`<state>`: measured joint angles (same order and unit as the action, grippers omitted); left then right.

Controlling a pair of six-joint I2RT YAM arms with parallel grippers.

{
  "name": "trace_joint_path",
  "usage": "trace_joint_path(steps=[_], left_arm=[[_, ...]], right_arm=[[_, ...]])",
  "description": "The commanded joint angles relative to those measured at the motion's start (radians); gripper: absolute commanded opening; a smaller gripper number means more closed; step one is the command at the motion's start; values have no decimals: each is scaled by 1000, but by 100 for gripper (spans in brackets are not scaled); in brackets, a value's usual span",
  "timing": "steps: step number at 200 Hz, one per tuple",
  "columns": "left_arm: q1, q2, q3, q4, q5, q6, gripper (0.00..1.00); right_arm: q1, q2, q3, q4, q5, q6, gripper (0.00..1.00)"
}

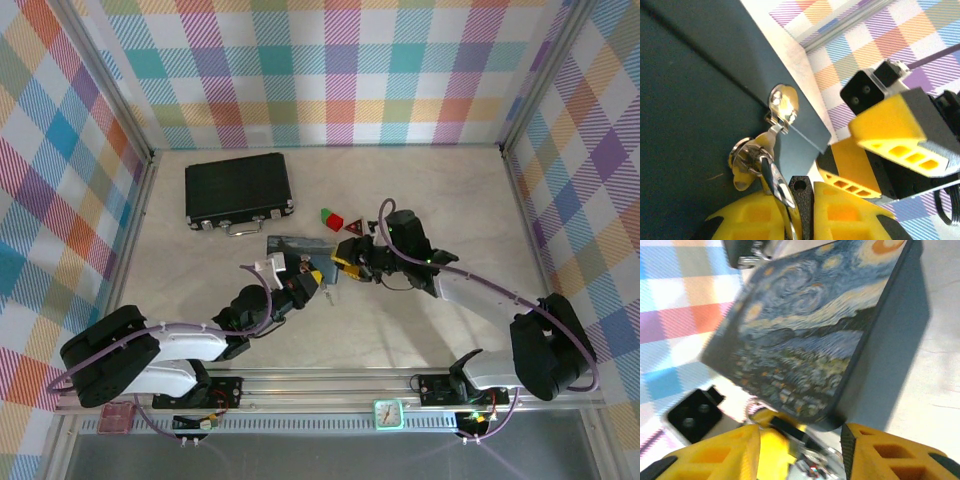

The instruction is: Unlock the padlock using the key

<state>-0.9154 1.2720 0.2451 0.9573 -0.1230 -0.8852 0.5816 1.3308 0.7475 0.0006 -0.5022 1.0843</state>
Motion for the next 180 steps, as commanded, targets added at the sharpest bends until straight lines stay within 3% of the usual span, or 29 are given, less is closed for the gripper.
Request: trace_joint_path(steps=[1, 36, 96, 143, 174, 180], left_arm=[[-10, -27, 47, 13, -49, 17, 0], [-20, 18, 36, 24, -83, -12, 0], [-62, 150, -10, 43, -194, -136, 0], [-103, 277, 33, 65, -210, -199, 0], [-114, 409, 39, 205, -218, -257, 0], [-114, 431, 33, 235, -222, -271, 4]], right_arm=[[-3, -17, 7, -131, 96, -177, 48], [-3, -79, -17, -163, 195, -257, 49], [28, -88, -94, -73, 221, -265, 54], [38, -93, -97, -79, 263, -330, 55], [51, -101, -94, -111, 319, -400, 55], [57, -103, -94, -116, 332, -408, 55]])
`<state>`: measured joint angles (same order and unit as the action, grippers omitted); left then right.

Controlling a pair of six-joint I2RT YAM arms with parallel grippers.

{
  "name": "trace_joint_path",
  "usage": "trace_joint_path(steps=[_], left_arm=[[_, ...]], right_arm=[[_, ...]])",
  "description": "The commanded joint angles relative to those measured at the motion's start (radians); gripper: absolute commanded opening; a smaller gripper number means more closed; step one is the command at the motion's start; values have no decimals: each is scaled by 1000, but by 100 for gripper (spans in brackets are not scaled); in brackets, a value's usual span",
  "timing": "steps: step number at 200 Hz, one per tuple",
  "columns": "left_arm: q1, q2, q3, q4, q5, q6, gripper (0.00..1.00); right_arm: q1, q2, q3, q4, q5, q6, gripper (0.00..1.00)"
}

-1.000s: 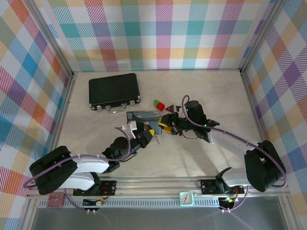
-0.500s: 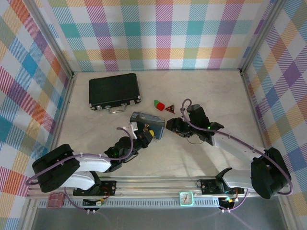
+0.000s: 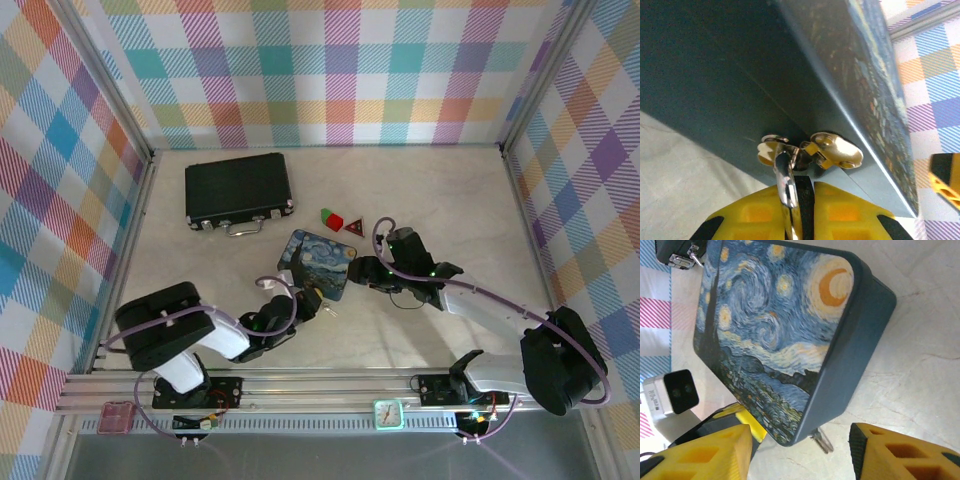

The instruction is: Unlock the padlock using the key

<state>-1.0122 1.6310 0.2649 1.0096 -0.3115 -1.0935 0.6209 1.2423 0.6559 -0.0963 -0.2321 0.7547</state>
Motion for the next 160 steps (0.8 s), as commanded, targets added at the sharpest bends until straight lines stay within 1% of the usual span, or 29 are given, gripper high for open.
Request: trace_joint_path(steps=[1, 12, 21, 28, 39, 45, 56, 60, 73, 92, 107, 118, 127, 145, 160], left_arm=[[-16, 76, 11, 186, -34, -63, 5], [-17, 109, -6, 224, -45, -92, 15], [-16, 128, -17, 251, -50, -105, 27], [-17, 135, -27, 267, -52, -114, 35], [-16, 133, -40, 271, -58, -123, 44], [-16, 124, -46, 261, -61, -126, 49], [-16, 94, -57, 229, -68, -128, 55], [-16, 81, -61, 215, -75, -129, 60], [-16, 19, -73, 147, -93, -131, 70], [-15, -112, -67, -45, -116, -135, 86], [-15, -244, -35, -288, -133, -141, 93], [-11, -343, 10, -515, -145, -135, 100], [-1, -410, 42, -652, -149, -111, 100], [48, -517, 60, -787, -118, -75, 100], [119, -589, 57, -854, -69, -54, 100]], right_arm=[[18, -15, -2, -20, 64, -79, 55], [28, -17, -1, -29, 86, -94, 56], [34, -17, -3, -34, 103, -98, 57], [37, -14, -2, -36, 110, -98, 58], [42, -6, -2, -35, 120, -96, 60], [43, 2, 1, -37, 127, -95, 64], [44, 21, 10, -41, 139, -94, 70], [45, 29, 14, -41, 144, -91, 71], [45, 52, 30, -32, 149, -86, 75], [46, 94, 57, -10, 167, -79, 77], [47, 129, 85, 2, 182, -84, 78], [46, 154, 105, 17, 192, -90, 78], [46, 177, 124, 25, 200, -98, 78], [46, 233, 169, 29, 215, -129, 77], [46, 289, 218, 16, 215, -181, 75]])
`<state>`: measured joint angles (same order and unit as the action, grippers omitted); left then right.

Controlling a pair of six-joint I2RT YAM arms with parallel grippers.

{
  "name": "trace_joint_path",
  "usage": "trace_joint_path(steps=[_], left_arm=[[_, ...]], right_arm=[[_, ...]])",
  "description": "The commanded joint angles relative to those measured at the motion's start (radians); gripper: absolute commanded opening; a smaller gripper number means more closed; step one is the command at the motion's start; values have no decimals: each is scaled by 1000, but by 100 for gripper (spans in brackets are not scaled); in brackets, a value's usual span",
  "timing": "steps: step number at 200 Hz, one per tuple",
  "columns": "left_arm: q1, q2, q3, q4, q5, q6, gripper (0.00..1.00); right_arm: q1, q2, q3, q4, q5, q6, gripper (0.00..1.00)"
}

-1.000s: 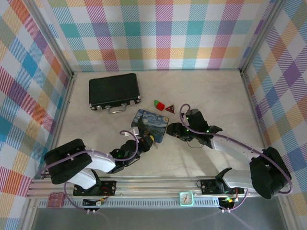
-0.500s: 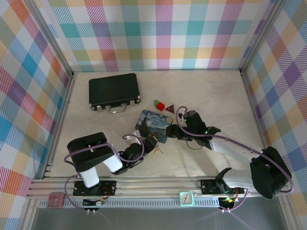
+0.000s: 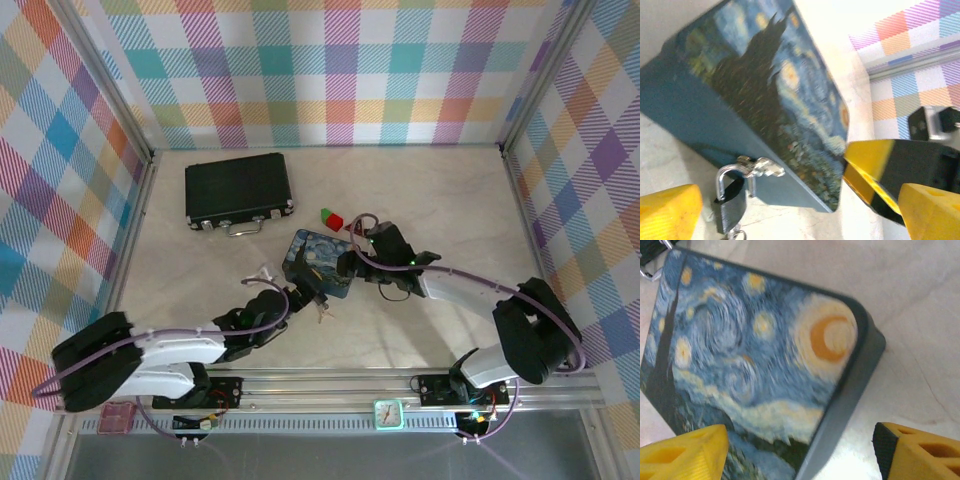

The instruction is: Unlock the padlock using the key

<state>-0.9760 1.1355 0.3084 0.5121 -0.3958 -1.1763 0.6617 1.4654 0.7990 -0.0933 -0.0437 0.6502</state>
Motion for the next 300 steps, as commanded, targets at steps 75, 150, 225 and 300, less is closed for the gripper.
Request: trace_joint_path(steps=[75, 150, 225, 300], left_arm=[[257, -388, 0, -566, 43, 143, 100], [382, -461, 10, -566, 77, 208, 100], [666, -274, 136, -467, 358, 317, 100], [748, -52, 260, -432, 528, 429, 97]], right_arm=[[4, 406, 444, -71, -141, -349, 63], [29, 191, 472, -296, 19, -510, 75], [241, 68, 220, -225, -13, -578, 75], [290, 306, 268, -106, 85, -711, 67]])
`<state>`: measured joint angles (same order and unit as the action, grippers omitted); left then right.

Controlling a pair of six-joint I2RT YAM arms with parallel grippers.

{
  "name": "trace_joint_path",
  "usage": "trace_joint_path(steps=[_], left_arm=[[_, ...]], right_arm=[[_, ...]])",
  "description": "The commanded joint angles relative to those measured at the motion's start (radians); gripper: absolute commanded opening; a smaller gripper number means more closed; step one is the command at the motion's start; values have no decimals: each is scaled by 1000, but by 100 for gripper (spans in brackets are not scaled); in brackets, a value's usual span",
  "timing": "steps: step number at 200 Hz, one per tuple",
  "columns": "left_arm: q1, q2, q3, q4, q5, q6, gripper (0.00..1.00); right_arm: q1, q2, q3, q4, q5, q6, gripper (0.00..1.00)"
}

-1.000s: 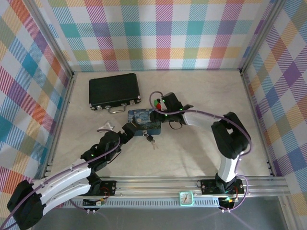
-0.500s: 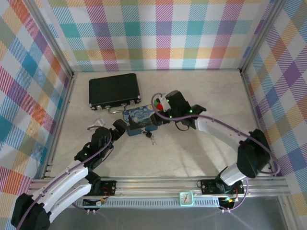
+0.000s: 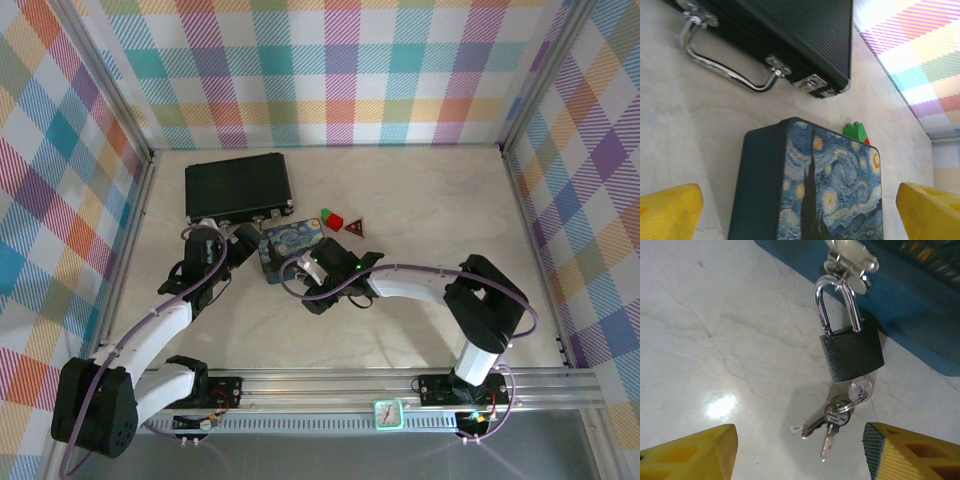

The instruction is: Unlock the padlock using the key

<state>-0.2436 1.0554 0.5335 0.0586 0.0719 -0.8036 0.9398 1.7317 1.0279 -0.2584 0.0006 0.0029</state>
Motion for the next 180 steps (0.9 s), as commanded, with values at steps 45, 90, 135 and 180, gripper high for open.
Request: trace_joint_path(steps=[45, 90, 135, 180], left_arm=[[23, 79, 53, 46, 73, 80, 97], [30, 154, 75, 77, 100, 95, 96], [36, 198, 69, 111, 124, 112, 93], [46, 228, 68, 110, 144, 143, 88]], right_arm=[[23, 128, 47, 180, 112, -69, 66], [24, 181, 30, 294, 180, -70, 62], [23, 187, 11, 295, 171, -93, 45], [24, 148, -42, 330, 176, -186, 23]])
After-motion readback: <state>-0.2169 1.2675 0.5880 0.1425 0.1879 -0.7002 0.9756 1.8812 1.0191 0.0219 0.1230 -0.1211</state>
